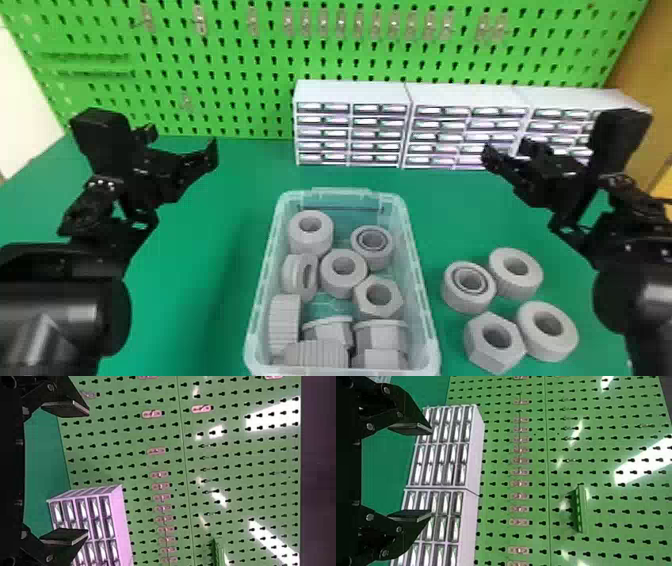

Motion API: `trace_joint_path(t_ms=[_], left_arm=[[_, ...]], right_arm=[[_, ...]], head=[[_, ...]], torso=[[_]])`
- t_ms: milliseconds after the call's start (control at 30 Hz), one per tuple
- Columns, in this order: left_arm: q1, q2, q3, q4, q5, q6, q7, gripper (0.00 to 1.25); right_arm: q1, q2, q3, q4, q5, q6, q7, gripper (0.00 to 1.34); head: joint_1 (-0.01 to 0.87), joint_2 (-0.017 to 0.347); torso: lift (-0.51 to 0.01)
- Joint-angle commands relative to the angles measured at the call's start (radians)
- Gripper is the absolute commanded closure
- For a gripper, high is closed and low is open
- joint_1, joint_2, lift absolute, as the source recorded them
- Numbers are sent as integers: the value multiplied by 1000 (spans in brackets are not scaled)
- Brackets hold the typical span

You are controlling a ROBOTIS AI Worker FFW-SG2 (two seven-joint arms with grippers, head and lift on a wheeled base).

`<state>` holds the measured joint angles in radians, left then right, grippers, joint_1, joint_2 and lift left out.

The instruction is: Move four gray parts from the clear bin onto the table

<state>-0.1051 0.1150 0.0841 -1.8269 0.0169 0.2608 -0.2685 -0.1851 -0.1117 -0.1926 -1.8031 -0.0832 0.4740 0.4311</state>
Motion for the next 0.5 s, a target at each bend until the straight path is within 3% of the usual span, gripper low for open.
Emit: trace_joint_path(t_ms=[0,467], left_arm=[[-1,0,0,0,0,0,0,209],[4,-1,2,-2,-8,-11,0,208]], right_arm=[[3,0,-2,-2,-1,0,0,519],[6,3,-1,-12,-3,5,-15,519]], head=[[678,34],[678,34]], torso=[[-50],[-50]])
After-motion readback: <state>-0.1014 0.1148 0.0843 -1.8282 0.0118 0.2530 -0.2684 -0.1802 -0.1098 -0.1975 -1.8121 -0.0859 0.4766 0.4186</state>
